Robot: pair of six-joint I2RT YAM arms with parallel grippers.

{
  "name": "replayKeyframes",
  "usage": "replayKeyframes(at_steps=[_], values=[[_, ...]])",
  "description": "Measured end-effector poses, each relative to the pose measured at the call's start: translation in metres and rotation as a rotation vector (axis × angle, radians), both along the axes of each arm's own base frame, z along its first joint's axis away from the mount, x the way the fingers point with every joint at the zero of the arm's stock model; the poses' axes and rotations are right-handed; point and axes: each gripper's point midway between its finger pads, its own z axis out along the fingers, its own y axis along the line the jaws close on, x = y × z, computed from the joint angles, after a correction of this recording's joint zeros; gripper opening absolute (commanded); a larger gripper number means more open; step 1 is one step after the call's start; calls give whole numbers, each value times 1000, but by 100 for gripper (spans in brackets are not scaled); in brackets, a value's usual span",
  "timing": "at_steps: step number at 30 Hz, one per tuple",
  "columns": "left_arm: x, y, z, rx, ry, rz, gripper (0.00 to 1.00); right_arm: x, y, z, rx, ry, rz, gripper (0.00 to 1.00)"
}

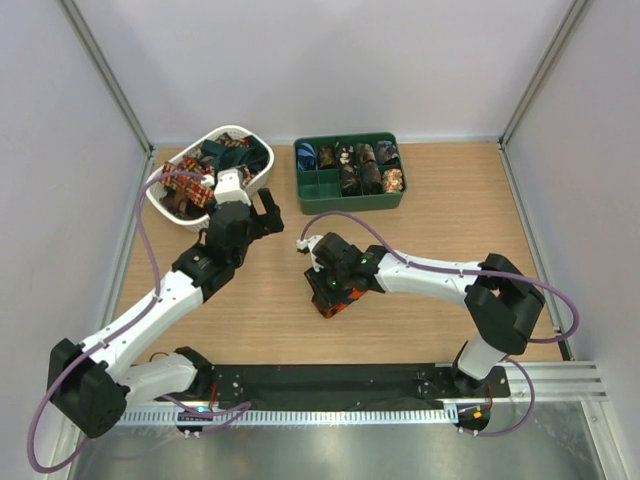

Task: Roll the ties
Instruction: Roll the tie

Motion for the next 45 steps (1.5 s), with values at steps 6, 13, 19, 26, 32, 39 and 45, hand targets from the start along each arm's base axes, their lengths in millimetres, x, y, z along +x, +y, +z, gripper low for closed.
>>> replayKeyframes(at_steps=[6, 13, 19, 26, 32, 39, 45], values=[[-18, -2, -22, -34, -8, -62, 100, 4, 0, 0, 108, 99, -49, 1], [-38, -16, -49, -69, -23, -202, 100, 10, -6, -3, 260, 234, -113, 1], [-57, -36, -71, -98, -53, -371, 100, 12, -9, -5, 373, 300, -133, 2], [-86, -72, -89, -88, -122, -643, 100, 15, -15, -6, 509, 359, -137, 2], [-127, -119, -121, 40, -103, -975, 100, 16, -18, -7, 597, 404, -133, 2], [-140, -152, -136, 208, -70, -1195, 100, 16, -19, -9, 650, 441, -130, 1], [-138, -157, -153, 312, -22, -1253, 100, 16, -19, -8, 663, 447, -130, 1]])
